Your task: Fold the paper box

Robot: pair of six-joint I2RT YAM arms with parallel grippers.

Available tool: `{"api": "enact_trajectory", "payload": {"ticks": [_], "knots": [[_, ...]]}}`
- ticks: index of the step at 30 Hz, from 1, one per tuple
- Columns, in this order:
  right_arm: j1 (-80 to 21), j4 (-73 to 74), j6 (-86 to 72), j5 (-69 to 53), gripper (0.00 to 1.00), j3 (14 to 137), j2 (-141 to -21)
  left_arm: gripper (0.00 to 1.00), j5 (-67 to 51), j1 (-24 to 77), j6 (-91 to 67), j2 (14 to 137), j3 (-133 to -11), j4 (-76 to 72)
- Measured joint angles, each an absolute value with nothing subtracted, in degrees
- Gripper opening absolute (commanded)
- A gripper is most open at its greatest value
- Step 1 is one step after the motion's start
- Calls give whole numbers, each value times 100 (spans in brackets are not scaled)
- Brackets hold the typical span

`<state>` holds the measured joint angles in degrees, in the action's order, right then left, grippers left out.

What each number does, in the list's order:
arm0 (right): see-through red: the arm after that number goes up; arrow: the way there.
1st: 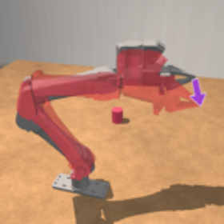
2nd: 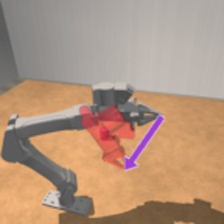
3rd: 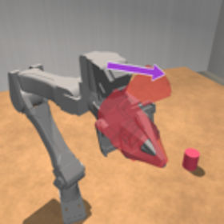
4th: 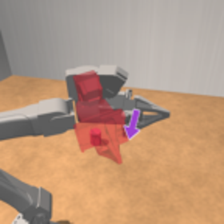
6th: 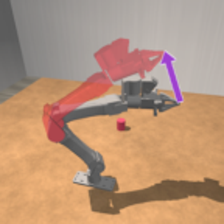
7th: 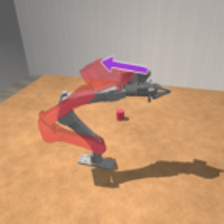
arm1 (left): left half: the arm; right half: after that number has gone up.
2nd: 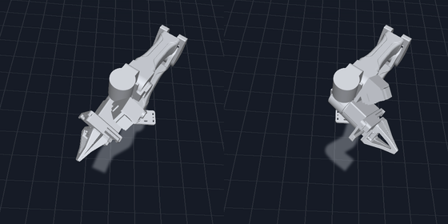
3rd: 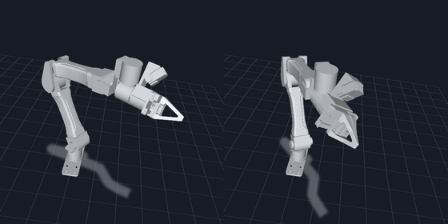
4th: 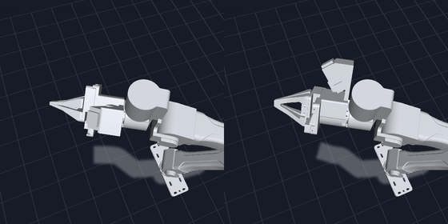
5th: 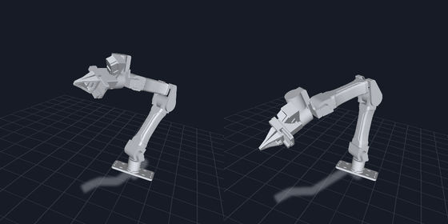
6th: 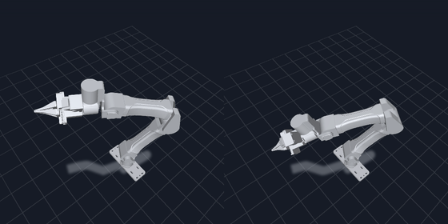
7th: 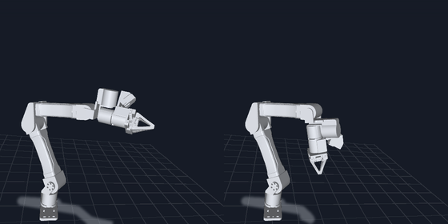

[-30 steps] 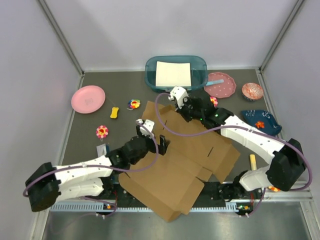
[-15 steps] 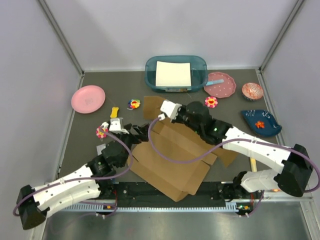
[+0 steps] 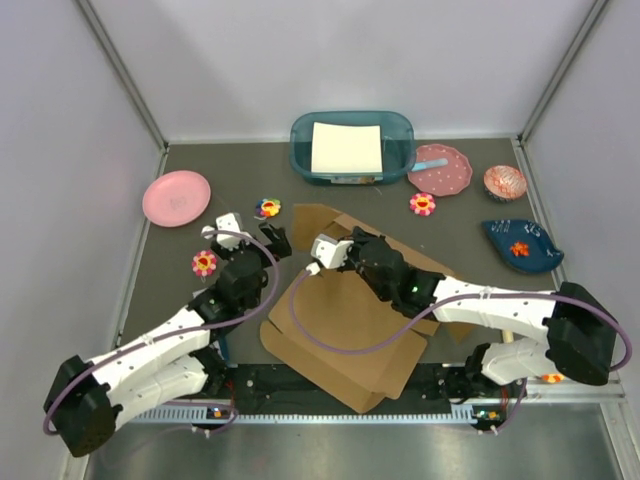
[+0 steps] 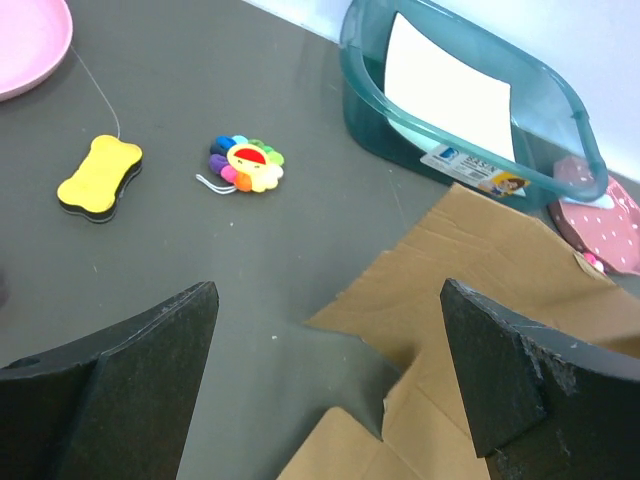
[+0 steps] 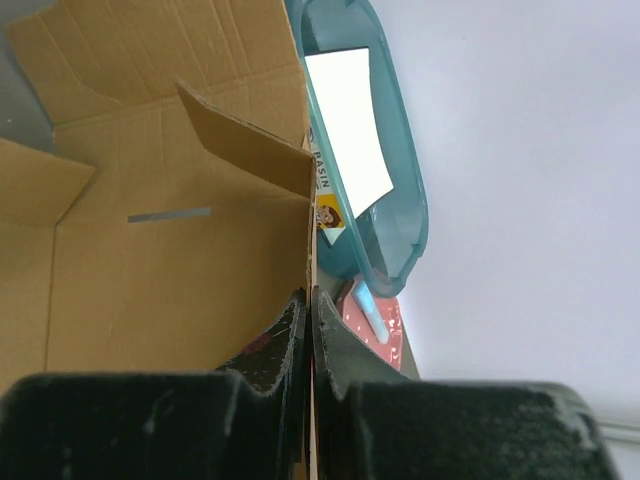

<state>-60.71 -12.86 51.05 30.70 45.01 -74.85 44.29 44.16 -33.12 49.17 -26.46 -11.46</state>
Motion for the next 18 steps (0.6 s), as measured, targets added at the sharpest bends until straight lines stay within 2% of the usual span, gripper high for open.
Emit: {"api": "enact_trajectory", "payload": {"ticks": [6,18], "knots": [[-6147,-1509,5085,3326,0,4322,-7446,99,3894,3822,-3258,5463,-2689,-1669],[-6215,-1503,4779,3363,0,4174,-7172,99,1382,2897,-2716,6871,-2460,-3833]]}}
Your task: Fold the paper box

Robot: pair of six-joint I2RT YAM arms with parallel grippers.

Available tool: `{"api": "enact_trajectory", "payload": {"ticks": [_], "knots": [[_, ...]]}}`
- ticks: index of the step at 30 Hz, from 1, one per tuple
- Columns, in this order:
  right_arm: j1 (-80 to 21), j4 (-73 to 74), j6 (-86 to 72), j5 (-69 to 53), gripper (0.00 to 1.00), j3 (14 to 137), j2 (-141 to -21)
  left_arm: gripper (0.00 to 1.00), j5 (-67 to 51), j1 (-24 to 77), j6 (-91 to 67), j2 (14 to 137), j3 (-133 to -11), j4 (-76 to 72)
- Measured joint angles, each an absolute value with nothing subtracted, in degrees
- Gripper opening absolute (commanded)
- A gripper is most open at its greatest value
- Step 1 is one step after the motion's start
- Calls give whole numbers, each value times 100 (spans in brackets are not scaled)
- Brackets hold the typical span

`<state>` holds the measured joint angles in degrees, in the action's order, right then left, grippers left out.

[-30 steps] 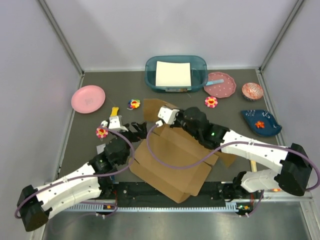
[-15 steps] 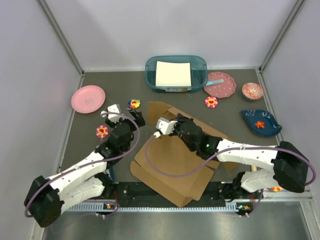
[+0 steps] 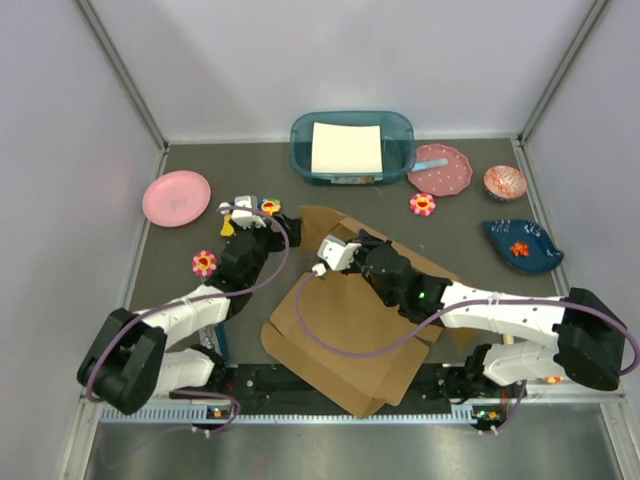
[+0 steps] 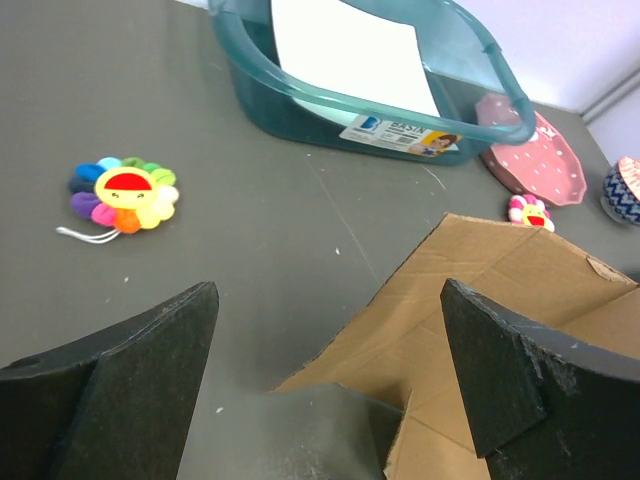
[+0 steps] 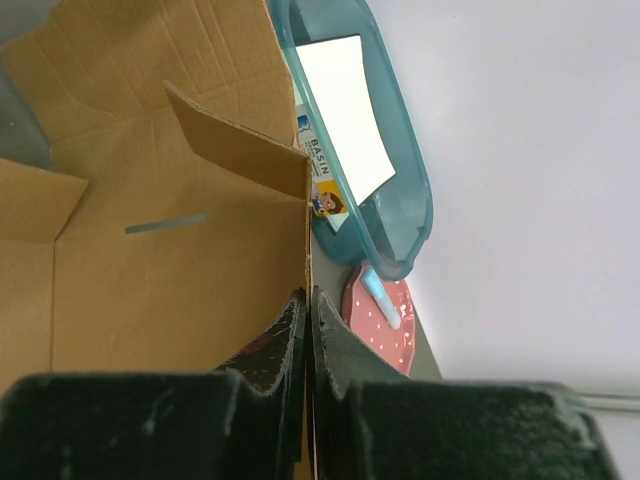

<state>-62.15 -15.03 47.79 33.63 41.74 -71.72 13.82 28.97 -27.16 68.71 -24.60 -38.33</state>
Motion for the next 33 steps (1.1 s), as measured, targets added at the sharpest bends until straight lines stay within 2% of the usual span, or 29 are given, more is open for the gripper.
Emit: {"api": "enact_trajectory", "payload": {"ticks": [8,13,17,18,20,21,23,24,26,27,28,33], "knots": [[-6226,-1503,4744,3363,0,4088,-7124,99,451,2757,-2377,7548,-2530,-4469],[-6252,-1500,4709,3380,0,4088,-7120,95,-27,2622,-2235,7872,-2552,-4700],[-6252,-1500,4665,3380,0,4088,-7118,80,-434,2414,-2272,8173,-2602,-4932],[-6252,-1500,4654,3380,0,4088,-7116,68,-589,2346,-2287,8248,-2622,-4991],[-6252,-1500,4635,3380,0,4088,-7102,57,-862,2255,-2335,8399,-2689,-5144],[-6252,-1498,4628,3380,0,4088,-7098,46,-1009,2224,-2353,8473,-2724,-5221],[-6252,-1496,4624,3380,0,4088,-7098,38,-1295,2204,-2390,8593,-2759,-5413],[-6252,-1498,4624,3380,0,4088,-7098,29,-1404,2204,-2432,8624,-2762,-5463],[-6252,-1487,4624,3400,0,4088,-7094,19,-1664,2204,-2462,8646,-2762,-5546],[-6252,-1481,4624,3426,0,4086,-7094,5,-1774,2204,-2491,8641,-2759,-5575],[-6252,-1481,4624,3439,0,4086,-7089,0,-1883,2204,-2517,8635,-2757,-5583],[-6252,-1476,4626,3520,0,4082,-7089,0,-2333,2226,-2565,8322,-2698,-5371]]}}
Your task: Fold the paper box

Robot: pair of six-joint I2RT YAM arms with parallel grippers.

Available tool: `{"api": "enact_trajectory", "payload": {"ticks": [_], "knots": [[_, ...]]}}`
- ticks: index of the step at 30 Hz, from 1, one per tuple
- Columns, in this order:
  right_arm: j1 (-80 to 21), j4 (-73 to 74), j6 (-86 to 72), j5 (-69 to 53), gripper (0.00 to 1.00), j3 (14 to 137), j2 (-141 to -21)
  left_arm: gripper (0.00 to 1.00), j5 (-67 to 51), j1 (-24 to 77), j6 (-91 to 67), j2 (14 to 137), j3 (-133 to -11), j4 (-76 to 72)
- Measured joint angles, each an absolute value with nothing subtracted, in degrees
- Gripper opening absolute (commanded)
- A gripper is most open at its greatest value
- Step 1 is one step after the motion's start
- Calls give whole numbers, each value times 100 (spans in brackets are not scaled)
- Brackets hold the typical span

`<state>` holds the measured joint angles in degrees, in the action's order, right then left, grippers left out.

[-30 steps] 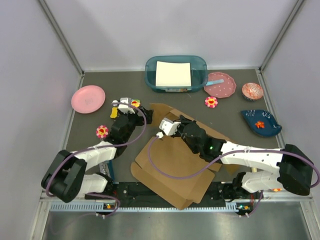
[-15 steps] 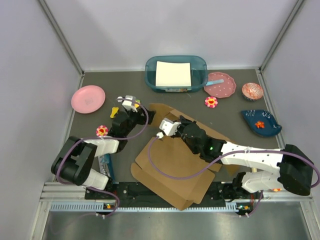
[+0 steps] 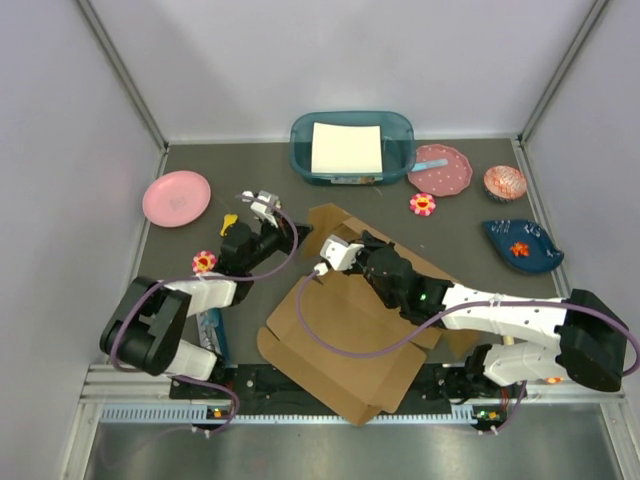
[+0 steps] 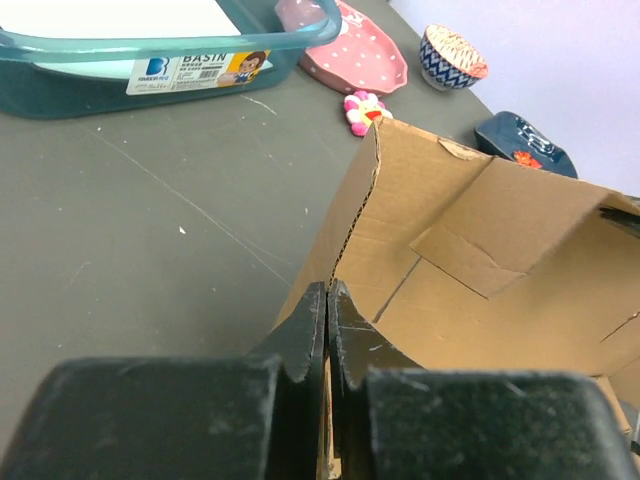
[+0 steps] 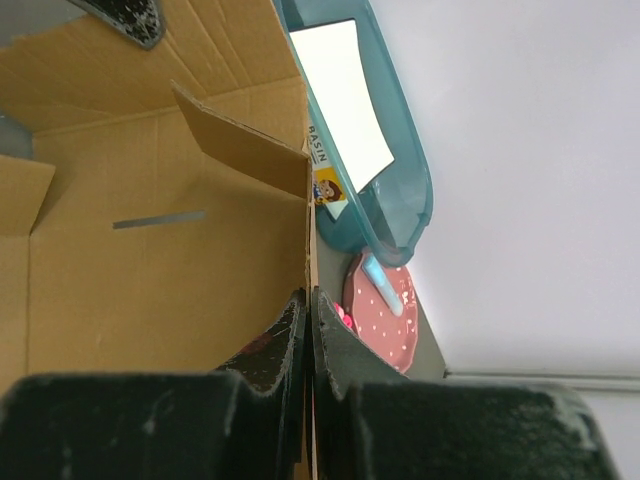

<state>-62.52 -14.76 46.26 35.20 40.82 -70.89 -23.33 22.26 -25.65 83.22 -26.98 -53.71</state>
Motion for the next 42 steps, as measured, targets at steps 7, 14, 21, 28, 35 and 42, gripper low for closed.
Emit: {"api": "enact_trajectory", "payload": {"ticks": [7,14,21,28,35,42], "knots": [[-6252,-1518,4637,3686,0,4075,-7089,0,-2305,2311,-2591,7472,-2471,-4770],[-6276,-1758,4851,3894,0,3911,-7091,0,-1599,2965,-2596,6751,-2023,-4491],[-6337,-2265,5564,3992,0,3824,-7168,0,-744,3636,-2921,6952,-1378,-5616],[-6442,-2821,5994,4012,0,3555,-7183,0,-384,4084,-3129,7651,-1017,-6757],[-6672,-3454,6097,4283,0,3105,-7131,13,-340,4362,-3144,7854,-899,-7155],[-6751,-3577,6031,4506,0,2954,-6947,37,-537,4442,-3144,7690,-884,-6670]]}}
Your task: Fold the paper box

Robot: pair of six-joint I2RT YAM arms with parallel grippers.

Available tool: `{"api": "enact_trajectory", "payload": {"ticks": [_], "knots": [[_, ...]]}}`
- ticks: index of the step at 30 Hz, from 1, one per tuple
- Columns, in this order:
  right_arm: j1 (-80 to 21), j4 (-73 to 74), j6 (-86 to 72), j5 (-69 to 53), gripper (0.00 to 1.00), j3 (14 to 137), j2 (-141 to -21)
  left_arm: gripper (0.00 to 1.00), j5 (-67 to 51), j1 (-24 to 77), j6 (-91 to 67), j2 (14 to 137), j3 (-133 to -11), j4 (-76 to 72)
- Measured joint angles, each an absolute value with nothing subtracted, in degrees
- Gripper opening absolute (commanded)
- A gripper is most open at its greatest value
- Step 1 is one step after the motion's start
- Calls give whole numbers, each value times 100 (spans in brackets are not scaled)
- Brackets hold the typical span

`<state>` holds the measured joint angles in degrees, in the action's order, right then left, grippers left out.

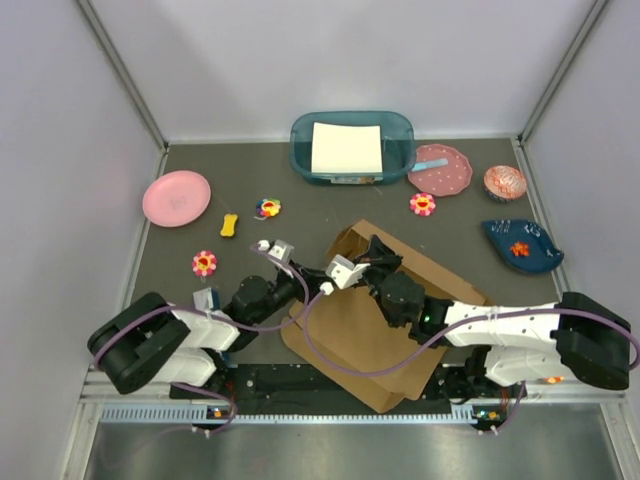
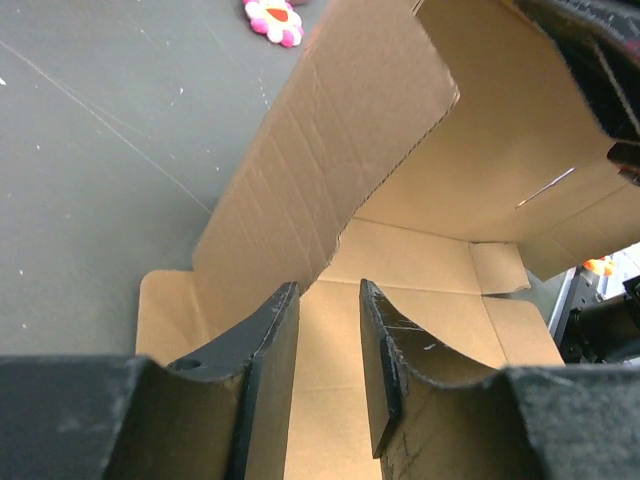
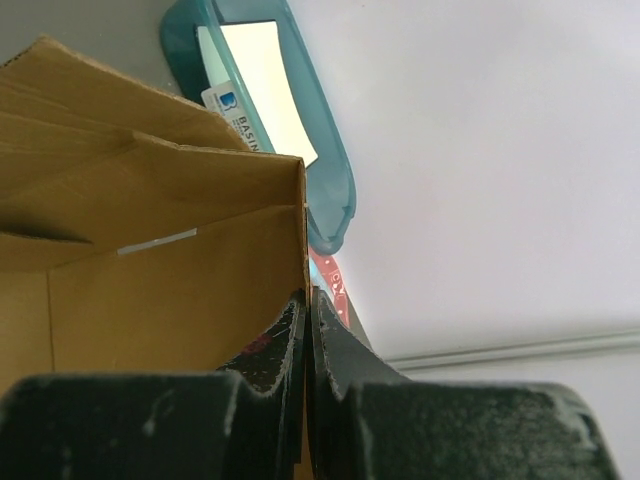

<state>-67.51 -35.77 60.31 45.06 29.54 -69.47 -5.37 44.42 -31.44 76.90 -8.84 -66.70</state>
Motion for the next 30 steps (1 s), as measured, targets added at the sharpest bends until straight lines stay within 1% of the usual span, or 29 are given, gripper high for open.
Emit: {"api": "enact_trajectory", "payload": {"ticks": [3,11,14,17,19,20,22,25,27,30], "knots": [[-6755,-3581,5983,4558,0,2952,-6899,37,-572,4447,-3127,7476,-882,-6318],[-6853,-3612,5881,4635,0,2851,-6901,42,-563,4447,-3087,7074,-742,-5876],[-6860,-3612,5870,4652,0,2851,-6904,42,-482,4447,-3048,6547,-622,-5520],[-6860,-3603,5870,4652,0,2851,-6904,44,-233,4447,-3004,5671,-582,-4982],[-6862,-3594,5857,4652,0,2851,-6904,56,123,4453,-2993,4991,-582,-4589],[-6862,-3594,5841,4652,0,2851,-6904,69,276,4456,-2976,4753,-582,-4475],[-6862,-3590,5828,4652,0,2851,-6904,87,788,4462,-2954,4298,-587,-4180],[-6862,-3583,5819,4650,0,2851,-6904,90,1474,4451,-2849,4283,-718,-4007],[-6862,-3573,5787,4650,0,2851,-6904,91,1732,4407,-2679,4810,-1017,-3903],[-6864,-3553,5776,4648,0,2851,-6906,92,1787,4338,-2318,5837,-1632,-3815]]}}
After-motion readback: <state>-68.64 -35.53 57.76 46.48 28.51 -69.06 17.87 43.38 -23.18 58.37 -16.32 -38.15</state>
